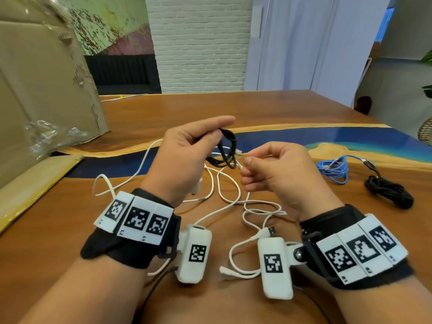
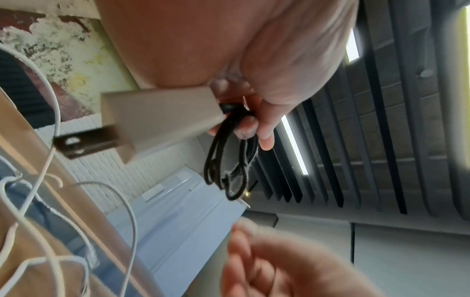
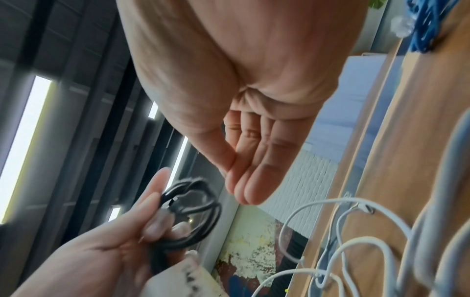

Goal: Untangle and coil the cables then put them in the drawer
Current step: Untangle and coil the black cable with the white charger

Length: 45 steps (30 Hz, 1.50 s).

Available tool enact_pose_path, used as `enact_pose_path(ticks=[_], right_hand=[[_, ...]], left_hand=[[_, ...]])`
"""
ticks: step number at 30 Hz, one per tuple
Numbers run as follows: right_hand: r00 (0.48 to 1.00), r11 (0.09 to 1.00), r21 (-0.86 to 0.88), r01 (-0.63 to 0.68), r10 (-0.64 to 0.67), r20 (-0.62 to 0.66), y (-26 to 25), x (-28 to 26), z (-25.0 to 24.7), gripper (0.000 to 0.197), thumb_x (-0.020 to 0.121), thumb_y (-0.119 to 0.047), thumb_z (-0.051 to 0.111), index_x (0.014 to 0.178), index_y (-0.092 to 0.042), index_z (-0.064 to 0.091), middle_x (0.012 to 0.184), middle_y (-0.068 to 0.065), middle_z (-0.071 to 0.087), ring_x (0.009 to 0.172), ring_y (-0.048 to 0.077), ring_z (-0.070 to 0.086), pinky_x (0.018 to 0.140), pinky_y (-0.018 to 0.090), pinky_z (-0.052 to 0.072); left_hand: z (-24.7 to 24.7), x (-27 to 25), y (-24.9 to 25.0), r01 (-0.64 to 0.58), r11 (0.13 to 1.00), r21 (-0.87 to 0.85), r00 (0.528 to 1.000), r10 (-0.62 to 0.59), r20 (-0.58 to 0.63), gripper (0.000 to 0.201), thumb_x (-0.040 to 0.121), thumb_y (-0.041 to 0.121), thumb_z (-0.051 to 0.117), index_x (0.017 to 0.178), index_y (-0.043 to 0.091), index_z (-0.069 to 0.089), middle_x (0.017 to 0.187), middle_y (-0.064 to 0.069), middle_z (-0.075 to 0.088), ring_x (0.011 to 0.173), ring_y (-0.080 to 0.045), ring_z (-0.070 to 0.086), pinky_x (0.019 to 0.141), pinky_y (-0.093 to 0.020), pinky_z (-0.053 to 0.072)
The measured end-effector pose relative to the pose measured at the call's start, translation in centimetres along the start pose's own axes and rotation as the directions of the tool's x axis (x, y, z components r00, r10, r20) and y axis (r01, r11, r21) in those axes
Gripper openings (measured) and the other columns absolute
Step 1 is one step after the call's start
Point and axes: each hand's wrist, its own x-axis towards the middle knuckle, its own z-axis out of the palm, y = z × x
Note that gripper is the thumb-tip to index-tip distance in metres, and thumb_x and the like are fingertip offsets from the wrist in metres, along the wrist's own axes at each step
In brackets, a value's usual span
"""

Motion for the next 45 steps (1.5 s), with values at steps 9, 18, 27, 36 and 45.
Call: enact_pose_path(ticks=[9,18,27,36,45], right_hand=[[0.991,0.973,0.191,-0.127,0.115,0.075,-0.4,-0.6,1.2,0.024,0.096,-0.029,0.067,0.097,-0.005,0.065,0.076,0.013,0.070,0.064,0.025,0.070,0.051,0.030,0.058],[0.982,0.924,0.336,-0.181,0.148,0.122,0.7,-1.0,2.8,0.004,0.095,-0.007,0.066,0.092,-0.005,0.064,0.078,0.015,0.069,0.064,0.021,0.069,0.053,0.029,0.059],[0.990,0.888,0.438,-0.138,0.130,0.048,0.4,-0.8,2.3,0.003,0.093,-0.001,0.066,0.094,-0.004,0.065,0.090,0.014,0.071,0.072,0.019,0.071,0.056,0.026,0.059],[0.990,0.854,0.506,-0.126,0.076,0.118,0.4,-0.5,2.0,0.031,0.075,-0.013,0.072,0.101,0.005,0.070,0.085,0.013,0.071,0.069,0.016,0.069,0.062,0.025,0.061],[0.984,0.865,0.476,-0.158,0.098,0.150,0.3,-0.7,2.0,0.032,0.076,-0.014,0.076,0.103,-0.011,0.058,0.083,0.010,0.065,0.057,0.016,0.060,0.057,0.032,0.062]], left_hand=[[-0.6,0.1,0.0,0.042,0.992,-0.118,0.998,-0.046,-0.030,0.032,0.101,0.006,0.055,0.115,0.026,0.075,0.068,0.001,0.047,0.068,-0.013,0.041,0.068,-0.023,0.041],[0.2,-0.5,-0.2,0.110,0.962,-0.251,0.991,-0.088,0.098,0.033,0.102,0.006,0.052,0.114,0.026,0.075,0.071,-0.004,0.044,0.067,-0.012,0.042,0.069,-0.024,0.041],[0.1,0.0,-0.9,0.170,0.950,-0.264,0.985,-0.159,0.062,0.031,0.103,0.006,0.049,0.119,0.018,0.073,0.068,-0.002,0.051,0.076,-0.017,0.058,0.074,-0.025,0.051],[-0.1,0.2,-0.6,0.169,0.858,-0.484,0.986,-0.155,0.070,0.031,0.103,0.001,0.045,0.122,0.011,0.067,0.067,-0.007,0.051,0.072,-0.020,0.066,0.073,-0.029,0.057],[0.1,-0.2,-1.1,0.179,0.903,-0.391,0.979,-0.123,0.165,0.029,0.101,0.005,0.051,0.118,0.015,0.072,0.074,-0.003,0.065,0.076,-0.014,0.062,0.082,-0.029,0.054]])
